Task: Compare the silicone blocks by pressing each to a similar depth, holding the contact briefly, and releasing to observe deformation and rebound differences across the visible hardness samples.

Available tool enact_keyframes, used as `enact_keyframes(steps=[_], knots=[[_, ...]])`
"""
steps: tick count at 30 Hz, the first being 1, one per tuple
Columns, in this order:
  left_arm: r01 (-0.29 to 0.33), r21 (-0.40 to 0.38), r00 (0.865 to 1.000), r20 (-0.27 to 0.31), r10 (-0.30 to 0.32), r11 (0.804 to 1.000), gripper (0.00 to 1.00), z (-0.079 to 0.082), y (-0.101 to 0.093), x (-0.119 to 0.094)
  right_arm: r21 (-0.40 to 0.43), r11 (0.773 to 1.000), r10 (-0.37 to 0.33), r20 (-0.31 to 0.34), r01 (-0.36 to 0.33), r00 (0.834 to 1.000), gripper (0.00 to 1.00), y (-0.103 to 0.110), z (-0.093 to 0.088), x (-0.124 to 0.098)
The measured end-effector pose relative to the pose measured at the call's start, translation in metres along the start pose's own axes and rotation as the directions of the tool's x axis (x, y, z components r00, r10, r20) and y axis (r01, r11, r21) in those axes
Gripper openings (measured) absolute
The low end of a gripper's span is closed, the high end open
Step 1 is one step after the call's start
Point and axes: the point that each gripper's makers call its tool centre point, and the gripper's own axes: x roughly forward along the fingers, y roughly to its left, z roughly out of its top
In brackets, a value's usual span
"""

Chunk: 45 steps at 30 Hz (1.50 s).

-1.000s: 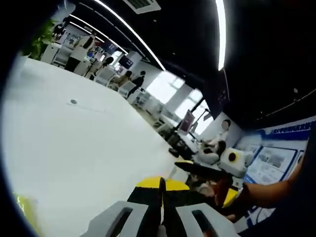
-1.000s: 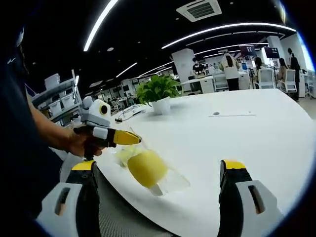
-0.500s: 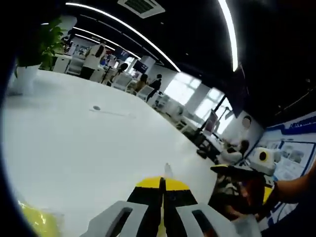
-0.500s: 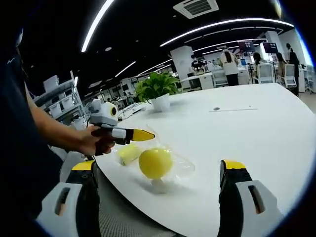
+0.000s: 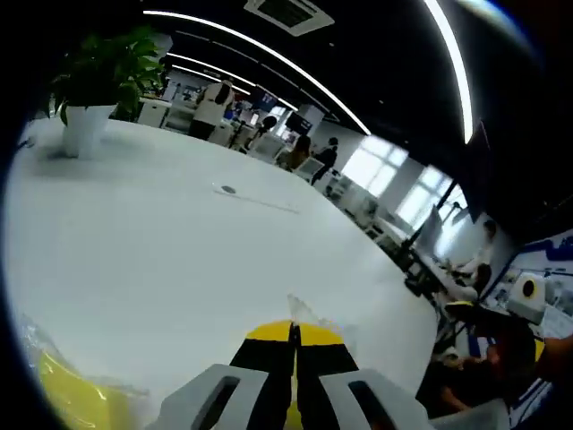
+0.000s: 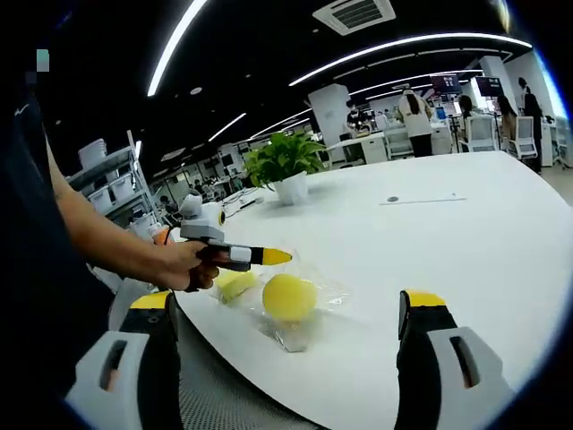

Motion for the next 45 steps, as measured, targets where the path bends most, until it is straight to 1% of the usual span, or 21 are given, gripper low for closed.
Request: enact_keyframes(steps=[4, 5, 7, 8, 9, 10, 11, 16, 19, 24, 27, 33, 36, 37, 38, 40, 42, 44, 45], knots=[[-0.027, 0.012, 1.0, -0.012, 0.027, 1.0, 0.0, -0.005, 0.011, 0.003, 0.002, 1.0, -0.002, -0.006, 0.002, 1.0, 0.96, -0.002, -0.002, 0.001], [-0.057, -0.009, 0.998, -0.007, 0.057, 0.998, 0.0, -0.005, 0.015, 0.004, 0.003, 1.0, -0.004, -0.007, 0.004, 1.0, 0.96, -0.002, -0.002, 0.001], [-0.058, -0.019, 0.998, -0.001, 0.058, 0.998, 0.0, -0.006, 0.019, 0.006, 0.007, 1.0, -0.006, -0.005, 0.006, 1.0, 0.96, -0.002, -0.002, 0.001], [-0.077, -0.025, 0.997, -0.012, 0.077, 0.997, 0.0, -0.009, 0.024, 0.007, 0.01, 1.0, -0.009, -0.006, 0.009, 1.0, 0.96, -0.003, -0.002, 0.001], [-0.124, -0.05, 0.992, -0.024, 0.123, 0.991, 0.0, -0.011, 0.03, 0.007, 0.012, 1.0, -0.009, -0.006, 0.009, 1.0, 0.96, -0.003, -0.002, 0.001], [-0.095, -0.019, 0.995, -0.017, 0.095, 0.995, 0.0, -0.01, 0.026, 0.009, 0.016, 1.0, -0.009, -0.006, 0.009, 1.0, 0.96, -0.003, -0.003, 0.002], [-0.094, -0.023, 0.995, -0.019, 0.094, 0.995, 0.0, -0.01, 0.025, 0.01, 0.018, 1.0, -0.009, -0.006, 0.009, 1.0, 0.96, -0.003, -0.003, 0.002], [-0.128, -0.006, 0.99, -0.054, 0.128, 0.992, 0.0, -0.018, 0.035, 0.011, 0.019, 1.0, -0.007, -0.008, 0.007, 1.0, 0.96, -0.002, -0.002, 0.004], [-0.161, -0.008, 0.984, -0.083, 0.16, 0.987, 0.0, -0.025, 0.044, 0.011, 0.015, 1.0, -0.006, -0.014, 0.006, 1.0, 0.96, -0.002, -0.003, 0.005], [-0.172, -0.003, 0.98, -0.098, 0.171, 0.985, 0.0, -0.029, 0.047, 0.012, 0.018, 1.0, -0.002, -0.018, 0.002, 1.0, 0.96, 0.0, -0.004, 0.006], [-0.183, 0.014, 0.977, -0.107, 0.184, 0.983, 0.0, -0.03, 0.049, 0.013, 0.019, 1.0, -0.002, -0.023, 0.002, 1.0, 0.96, -0.001, -0.006, 0.006], [-0.2, 0.073, 0.97, -0.126, 0.207, 0.977, 0.0, -0.034, 0.054, 0.013, 0.013, 1.0, -0.003, -0.022, 0.003, 1.0, 0.96, 0.001, -0.004, 0.006], [-0.2, 0.064, 0.97, -0.13, 0.207, 0.978, 0.01, -0.033, 0.055, 0.012, 0.014, 1.0, -0.002, -0.019, 0.003, 1.0, 0.96, 0.001, -0.003, 0.006], [-0.198, 0.067, 0.97, -0.131, 0.205, 0.978, 0.04, -0.033, 0.055, 0.012, 0.012, 1.0, -0.002, -0.019, 0.002, 1.0, 0.96, 0.002, -0.003, 0.006], [-0.201, 0.077, 0.969, -0.131, 0.21, 0.977, 0.09, -0.032, 0.056, 0.011, 0.012, 1.0, -0.002, -0.019, 0.002, 1.0, 0.96, 0.002, -0.003, 0.006], [-0.202, 0.075, 0.97, -0.121, 0.21, 0.976, 0.28, -0.027, 0.058, 0.009, 0.013, 1.0, 0.0, -0.019, 0.001, 1.0, 0.96, 0.003, -0.004, 0.006], [-0.191, 0.068, 0.974, -0.113, 0.198, 0.979, 0.45, -0.023, 0.057, 0.007, 0.011, 1.0, 0.0, -0.018, 0.001, 1.0, 0.96, 0.003, -0.004, 0.007], [-0.145, 0.079, 0.986, -0.068, 0.151, 0.986, 0.61, -0.012, 0.047, 0.008, 0.008, 1.0, -0.002, -0.015, 0.003, 1.0, 0.96, 0.003, -0.003, 0.007], [-0.121, 0.11, 0.991, -0.041, 0.126, 0.987, 0.7, -0.004, 0.043, 0.009, 0.006, 1.0, -0.002, -0.013, 0.002, 1.0, 0.96, 0.004, -0.002, 0.007]])
